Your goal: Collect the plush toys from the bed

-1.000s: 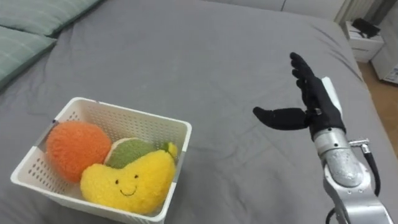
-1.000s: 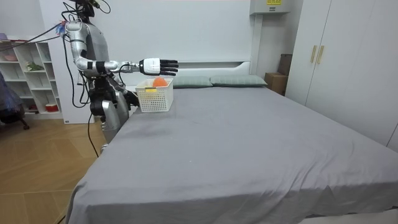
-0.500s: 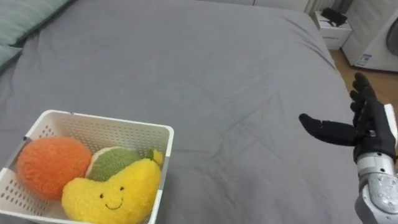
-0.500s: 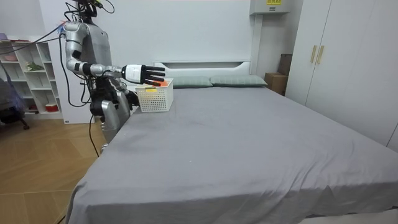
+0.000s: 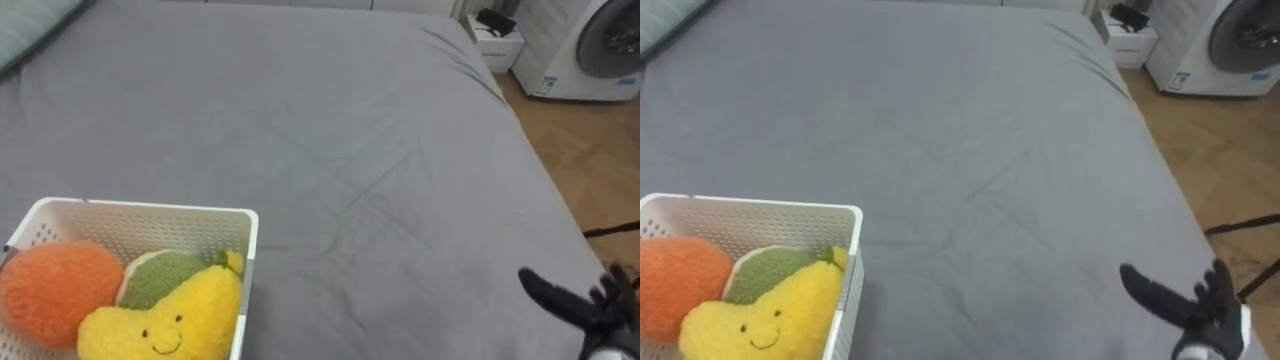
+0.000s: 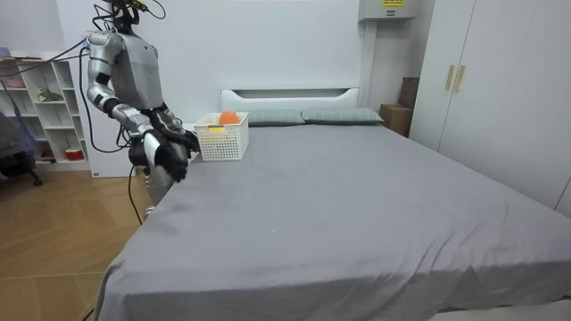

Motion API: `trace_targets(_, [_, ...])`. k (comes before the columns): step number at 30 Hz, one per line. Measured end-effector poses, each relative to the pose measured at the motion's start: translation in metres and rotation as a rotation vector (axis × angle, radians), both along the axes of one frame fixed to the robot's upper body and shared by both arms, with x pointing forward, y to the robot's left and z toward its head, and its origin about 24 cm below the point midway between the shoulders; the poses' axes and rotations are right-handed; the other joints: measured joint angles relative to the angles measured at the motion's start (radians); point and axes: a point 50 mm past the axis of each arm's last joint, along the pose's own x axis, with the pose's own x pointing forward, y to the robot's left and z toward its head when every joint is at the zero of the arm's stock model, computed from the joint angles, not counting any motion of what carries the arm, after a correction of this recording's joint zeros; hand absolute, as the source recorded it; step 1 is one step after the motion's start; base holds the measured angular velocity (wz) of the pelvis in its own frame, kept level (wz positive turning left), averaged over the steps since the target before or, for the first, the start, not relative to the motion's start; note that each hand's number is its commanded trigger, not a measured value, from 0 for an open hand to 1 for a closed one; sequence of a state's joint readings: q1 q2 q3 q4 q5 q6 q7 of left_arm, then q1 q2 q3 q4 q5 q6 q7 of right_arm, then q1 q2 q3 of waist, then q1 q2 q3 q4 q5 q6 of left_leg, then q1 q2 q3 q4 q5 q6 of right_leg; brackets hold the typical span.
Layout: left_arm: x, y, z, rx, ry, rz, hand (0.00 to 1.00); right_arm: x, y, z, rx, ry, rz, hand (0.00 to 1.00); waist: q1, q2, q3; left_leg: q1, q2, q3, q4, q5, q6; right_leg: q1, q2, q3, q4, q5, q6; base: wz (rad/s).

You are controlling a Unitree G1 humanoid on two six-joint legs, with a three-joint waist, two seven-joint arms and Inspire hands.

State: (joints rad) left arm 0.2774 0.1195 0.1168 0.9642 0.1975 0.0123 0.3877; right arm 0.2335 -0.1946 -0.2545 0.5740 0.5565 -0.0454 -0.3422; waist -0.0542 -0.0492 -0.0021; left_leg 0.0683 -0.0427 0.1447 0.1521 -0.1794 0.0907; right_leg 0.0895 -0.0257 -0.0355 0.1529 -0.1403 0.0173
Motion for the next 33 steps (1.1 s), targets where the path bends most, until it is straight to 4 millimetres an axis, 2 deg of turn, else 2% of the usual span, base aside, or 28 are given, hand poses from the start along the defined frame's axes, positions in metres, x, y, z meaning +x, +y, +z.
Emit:
trace_targets(1, [-0.001,0.000,0.000,0.000,0.001,0.004,0.00,-0.008,0.000,-0.006,0.023,0.026,-0.037,0.00,-0.001,0.001,-0.0003,0.001,0.000,0.002,0.000,0.000,0.000,0.001,0.000,0.001,0.000,0.000,0.000,-0.05])
trace_targets(3, [-0.002,0.000,0.000,-0.003,0.001,0.019,0.00,-0.046,0.001,-0.030,0.101,0.164,-0.157,0.00,-0.007,0.000,0.0024,0.008,0.000,0.002,-0.002,-0.002,0.000,0.008,0.000,0.001,-0.001,-0.001,0.000,0.00])
trace_targets(4, [-0.002,0.000,-0.001,-0.004,0.004,0.019,0.00,-0.055,0.002,-0.035,0.115,0.200,-0.176,0.00,-0.009,0.003,0.0022,0.010,0.000,0.001,-0.002,-0.003,0.000,0.009,0.001,0.001,0.000,-0.001,0.001,0.00])
trace_targets(6, [-0.006,-0.001,-0.002,-0.014,0.021,0.025,0.00,-0.087,0.006,-0.049,0.151,0.329,-0.235,0.00,-0.022,0.005,0.0034,0.010,0.000,0.000,-0.001,-0.009,-0.003,0.007,0.000,0.002,0.001,-0.002,0.001,0.00])
trace_targets(9, [-0.010,0.000,-0.003,-0.025,0.034,0.046,0.00,-0.120,0.015,-0.058,0.197,0.451,-0.277,0.00,-0.041,0.008,0.0019,0.009,-0.001,-0.001,0.003,-0.009,-0.005,-0.003,-0.001,0.002,0.018,-0.010,0.000,0.01])
trace_targets(13, [-0.016,0.000,-0.004,-0.055,0.055,0.058,0.00,-0.150,0.027,-0.065,0.263,0.581,-0.233,0.00,-0.051,0.006,0.0016,0.011,-0.004,-0.008,0.008,-0.010,-0.006,0.006,-0.005,-0.012,0.016,-0.019,0.000,0.06])
trace_targets(15, [-0.018,0.002,-0.004,-0.060,0.062,0.069,0.00,-0.161,0.035,-0.068,0.293,0.689,-0.111,0.00,-0.047,0.002,-0.0002,0.018,-0.005,-0.009,0.010,-0.011,-0.007,0.008,-0.005,-0.011,0.017,-0.030,-0.001,0.02])
trace_targets(19, [-0.012,0.002,-0.004,-0.060,0.065,0.052,0.00,-0.162,0.046,-0.072,0.297,0.846,0.161,0.00,-0.023,-0.001,-0.0008,0.015,-0.005,-0.009,0.011,-0.009,-0.004,0.006,-0.005,-0.009,0.017,-0.031,-0.002,0.01])
trace_targets(21, [-0.011,0.002,-0.004,-0.063,0.073,0.053,0.00,-0.154,0.050,-0.074,0.302,0.897,0.273,0.00,-0.019,0.001,-0.0006,0.011,-0.007,-0.018,0.013,-0.009,-0.003,0.006,-0.007,-0.020,0.015,-0.031,-0.001,0.10])
trace_targets(27, [-0.007,-0.001,-0.006,-0.072,0.089,0.056,0.00,-0.132,0.050,-0.076,0.231,0.964,0.491,0.00,0.003,0.016,-0.0066,0.010,-0.007,-0.028,0.011,-0.011,-0.005,0.006,-0.008,-0.038,0.011,-0.035,-0.003,0.05])
trace_targets(31, [-0.010,-0.001,-0.006,-0.072,0.117,0.063,0.00,-0.126,0.052,-0.077,0.225,1.003,0.565,0.00,0.009,0.016,-0.0062,0.003,-0.007,-0.039,0.010,-0.010,-0.008,0.004,-0.007,-0.050,0.013,-0.038,-0.006,0.10])
trace_targets(33, [-0.015,-0.001,-0.007,-0.072,0.142,0.070,0.00,-0.125,0.053,-0.077,0.222,1.028,0.601,0.00,0.025,0.015,-0.0061,-0.001,-0.006,-0.040,0.011,-0.009,-0.010,-0.001,-0.006,-0.050,0.013,-0.038,-0.007,0.00])
